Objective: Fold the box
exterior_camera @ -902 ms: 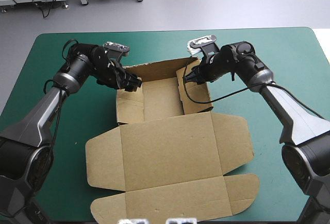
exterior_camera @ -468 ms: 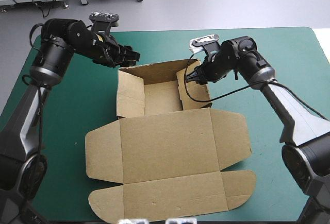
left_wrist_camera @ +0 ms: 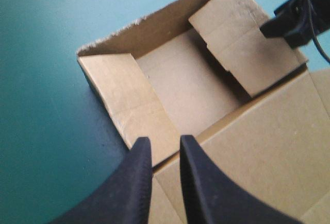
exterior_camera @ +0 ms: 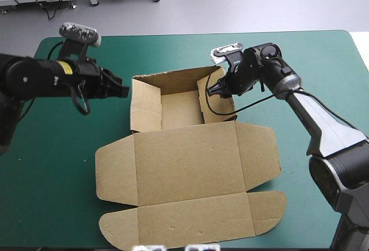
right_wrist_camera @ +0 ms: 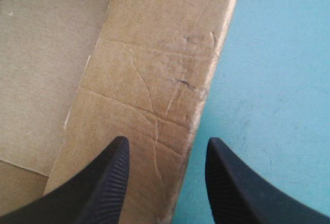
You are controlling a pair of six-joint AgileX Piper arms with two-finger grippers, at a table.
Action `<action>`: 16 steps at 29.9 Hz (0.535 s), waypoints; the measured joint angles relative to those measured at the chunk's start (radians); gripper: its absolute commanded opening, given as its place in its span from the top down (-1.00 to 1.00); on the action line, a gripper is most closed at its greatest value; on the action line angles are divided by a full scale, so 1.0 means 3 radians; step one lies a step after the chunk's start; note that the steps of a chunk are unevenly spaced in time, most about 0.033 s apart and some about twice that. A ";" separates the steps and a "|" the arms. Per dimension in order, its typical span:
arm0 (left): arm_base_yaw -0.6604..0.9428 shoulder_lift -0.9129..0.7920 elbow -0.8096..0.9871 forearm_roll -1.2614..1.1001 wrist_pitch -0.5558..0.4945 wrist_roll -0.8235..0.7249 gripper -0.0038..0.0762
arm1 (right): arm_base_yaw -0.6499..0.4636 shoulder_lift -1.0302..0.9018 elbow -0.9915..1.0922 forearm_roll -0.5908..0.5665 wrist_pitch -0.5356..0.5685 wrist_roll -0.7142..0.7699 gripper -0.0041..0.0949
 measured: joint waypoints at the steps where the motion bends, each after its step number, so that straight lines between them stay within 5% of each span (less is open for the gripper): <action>1: 0.0000 -0.0126 0.0149 0.0008 0.0000 0.0041 0.63 | 0.0000 0.0041 0.0000 -0.0002 0.0007 0.0000 0.03; 6: 0.0000 -0.0797 0.0855 0.0055 0.0000 0.0207 0.72 | 0.0000 0.0201 0.0000 -0.0002 0.0004 0.0000 0.16; 11: 0.0000 -0.1593 0.1533 0.0225 0.0000 0.0223 0.83 | 0.0000 0.0282 0.0000 -0.0002 -0.0002 0.0000 0.96; 16: 0.0000 -0.2377 0.2163 0.0265 -0.0005 0.0227 0.93 | 0.0004 0.0305 0.0000 0.0008 -0.0068 0.0057 0.94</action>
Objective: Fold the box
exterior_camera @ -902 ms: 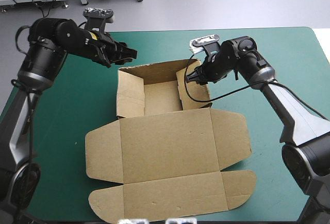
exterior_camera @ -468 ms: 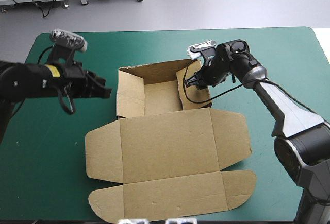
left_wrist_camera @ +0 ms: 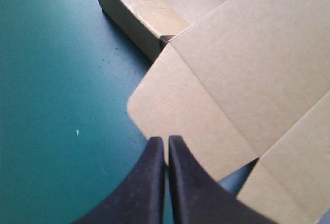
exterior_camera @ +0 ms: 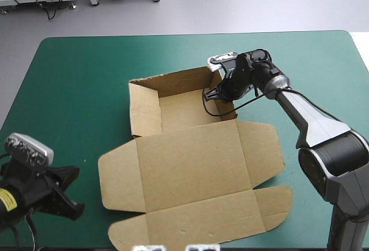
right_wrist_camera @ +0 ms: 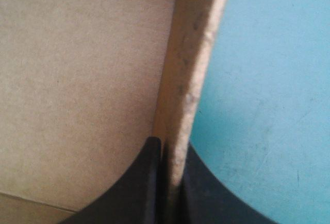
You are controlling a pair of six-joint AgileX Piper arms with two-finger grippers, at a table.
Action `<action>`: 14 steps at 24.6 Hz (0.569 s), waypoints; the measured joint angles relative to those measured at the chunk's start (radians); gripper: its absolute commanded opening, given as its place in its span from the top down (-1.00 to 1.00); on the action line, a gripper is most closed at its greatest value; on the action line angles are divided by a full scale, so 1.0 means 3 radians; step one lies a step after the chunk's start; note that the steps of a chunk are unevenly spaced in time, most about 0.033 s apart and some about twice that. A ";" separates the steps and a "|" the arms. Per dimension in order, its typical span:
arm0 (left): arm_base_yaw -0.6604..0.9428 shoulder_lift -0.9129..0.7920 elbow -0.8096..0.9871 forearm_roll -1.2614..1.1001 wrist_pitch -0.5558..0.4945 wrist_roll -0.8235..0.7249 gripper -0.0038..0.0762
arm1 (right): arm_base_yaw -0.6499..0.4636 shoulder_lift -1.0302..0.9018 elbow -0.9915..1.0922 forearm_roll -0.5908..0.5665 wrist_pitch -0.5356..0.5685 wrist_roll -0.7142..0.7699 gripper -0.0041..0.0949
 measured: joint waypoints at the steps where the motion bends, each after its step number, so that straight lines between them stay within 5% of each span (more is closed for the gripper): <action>1: 0.0000 -0.0122 0.0119 0.0000 0.0000 0.0000 0.93 | 0.0000 0.0000 0.0000 0.0000 -0.0027 0.0018 0.94; 7: 0.0000 -0.0609 0.0620 0.0000 0.0000 -0.0048 0.93 | -0.0194 0.0000 0.0000 -0.0144 0.0026 0.0097 0.94; 14: 0.0000 -0.0781 0.0724 0.0023 0.0000 -0.0074 0.93 | -0.1378 -0.0100 0.0000 -0.0531 0.0196 0.0059 0.94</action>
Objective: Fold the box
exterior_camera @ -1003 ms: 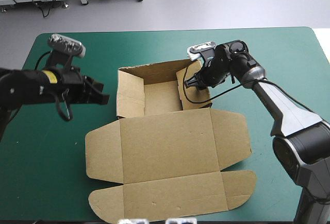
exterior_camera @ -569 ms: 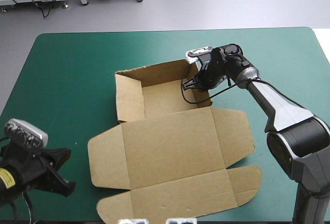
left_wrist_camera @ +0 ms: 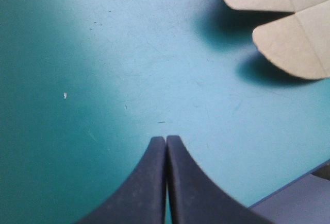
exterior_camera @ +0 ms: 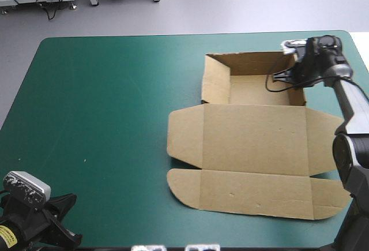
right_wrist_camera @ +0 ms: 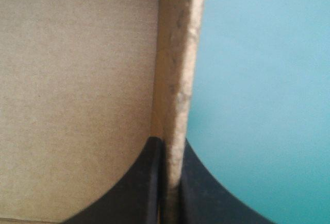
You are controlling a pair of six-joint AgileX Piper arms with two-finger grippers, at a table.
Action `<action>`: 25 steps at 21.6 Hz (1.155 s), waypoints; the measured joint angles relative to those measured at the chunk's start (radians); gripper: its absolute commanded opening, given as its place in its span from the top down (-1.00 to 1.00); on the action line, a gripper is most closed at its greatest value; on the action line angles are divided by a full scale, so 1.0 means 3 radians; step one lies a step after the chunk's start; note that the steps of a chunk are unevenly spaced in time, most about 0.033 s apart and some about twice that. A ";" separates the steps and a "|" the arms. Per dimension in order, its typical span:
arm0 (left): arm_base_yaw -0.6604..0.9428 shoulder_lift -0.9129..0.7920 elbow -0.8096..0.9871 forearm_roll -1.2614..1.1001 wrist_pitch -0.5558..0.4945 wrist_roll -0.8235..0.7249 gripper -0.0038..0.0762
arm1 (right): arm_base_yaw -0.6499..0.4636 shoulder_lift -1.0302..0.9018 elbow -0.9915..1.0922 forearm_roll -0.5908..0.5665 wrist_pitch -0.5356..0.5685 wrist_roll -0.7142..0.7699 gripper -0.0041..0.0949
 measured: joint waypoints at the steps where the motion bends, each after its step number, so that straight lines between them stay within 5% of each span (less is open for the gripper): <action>1: 0.0000 0.0000 0.0000 0.0014 0.0000 0.0000 0.93 | -0.0144 -0.0013 0.0000 -0.0029 0.0027 -0.0019 0.94; 9: 0.0000 0.0000 0.0000 0.0090 0.0006 0.0000 0.93 | -0.1599 -0.0038 0.0000 -0.0021 0.0186 -0.0465 0.93; 11: 0.0000 0.0000 0.0000 0.0090 0.0006 -0.0032 0.93 | -0.1684 -0.0038 0.0000 -0.0095 0.0189 -0.0643 0.76; 13: 0.0000 0.0000 0.0000 0.0090 0.0006 -0.0117 0.93 | -0.1684 -0.0038 0.0000 -0.0126 0.0164 -0.0723 0.30; 16: 0.0000 0.0000 0.0000 0.0093 0.0006 -0.0149 0.93 | -0.1684 -0.0030 0.0000 -0.0181 0.0109 -0.0785 -0.05; 25: 0.0000 0.0000 0.0000 0.0100 0.0006 -0.0114 0.93 | -0.1684 -0.0124 -0.0063 -0.0015 0.0353 -0.0593 -0.06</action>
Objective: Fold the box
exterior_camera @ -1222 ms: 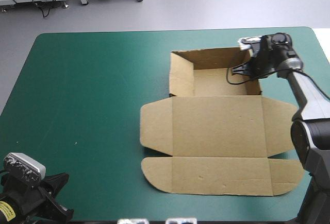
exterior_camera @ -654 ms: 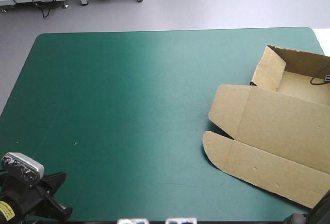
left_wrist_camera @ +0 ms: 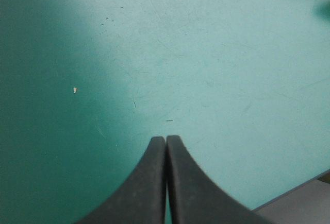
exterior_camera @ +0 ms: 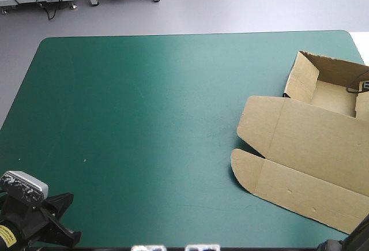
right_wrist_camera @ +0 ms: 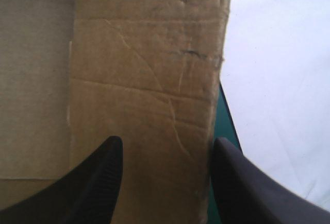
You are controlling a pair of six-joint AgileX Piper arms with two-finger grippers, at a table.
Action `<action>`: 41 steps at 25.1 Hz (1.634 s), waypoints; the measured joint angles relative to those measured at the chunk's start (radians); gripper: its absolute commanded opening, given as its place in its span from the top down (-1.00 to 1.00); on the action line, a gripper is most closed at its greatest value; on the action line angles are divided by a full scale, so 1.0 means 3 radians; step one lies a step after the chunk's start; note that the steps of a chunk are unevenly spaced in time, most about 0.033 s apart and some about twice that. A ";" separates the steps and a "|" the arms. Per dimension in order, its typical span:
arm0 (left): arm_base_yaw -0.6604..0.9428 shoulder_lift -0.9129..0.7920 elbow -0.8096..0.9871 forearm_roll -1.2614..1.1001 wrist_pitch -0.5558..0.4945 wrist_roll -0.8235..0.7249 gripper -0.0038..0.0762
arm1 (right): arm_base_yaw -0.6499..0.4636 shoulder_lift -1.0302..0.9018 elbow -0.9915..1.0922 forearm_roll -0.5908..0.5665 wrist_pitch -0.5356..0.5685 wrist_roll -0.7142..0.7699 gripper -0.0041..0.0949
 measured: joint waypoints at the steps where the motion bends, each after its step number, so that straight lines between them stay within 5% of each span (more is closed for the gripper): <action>1: 0.0000 0.0000 0.0000 0.0000 0.0000 0.0012 0.93 | 0.0000 -0.0102 -0.0034 0.0107 0.0092 0.0051 -0.06; 3: 0.0000 0.0000 0.0000 0.0000 0.0000 0.0014 0.93 | 0.0000 -0.0228 -0.0100 0.0221 0.0160 0.0100 -0.06; 5: 0.0000 0.0000 0.0000 0.0000 0.0000 0.0018 0.93 | 0.0000 -0.0496 -0.0225 0.0448 0.0190 0.0189 0.20; 6: 0.0000 0.0000 0.0000 0.0000 0.0000 0.0021 0.93 | 0.0000 -0.0603 -0.0259 0.0533 0.0198 0.0211 0.58; 8: 0.0000 0.0000 0.0000 -0.0014 0.0000 0.0024 0.93 | 0.0000 -0.0940 -0.0312 0.0824 0.0214 0.0231 0.93; 11: 0.0000 0.0000 0.0000 -0.0025 0.0000 0.0024 0.93 | 0.0000 -0.1623 -0.0307 0.1555 0.0227 0.0083 0.92; 15: 0.0000 0.0000 0.0000 0.0008 0.0000 0.0024 0.93 | 0.0188 -0.2446 -0.0082 0.1887 0.0227 0.0010 0.91; 22: 0.0000 -0.0124 0.0240 0.0223 -0.0007 -0.0143 0.93 | 0.0983 -0.3768 0.1303 0.1244 0.0095 0.0159 0.92; 41: 0.0000 -0.0779 0.0840 0.0410 -0.0206 -0.0161 0.93 | 0.0995 -0.5284 0.3787 0.0890 -0.0430 0.0215 0.92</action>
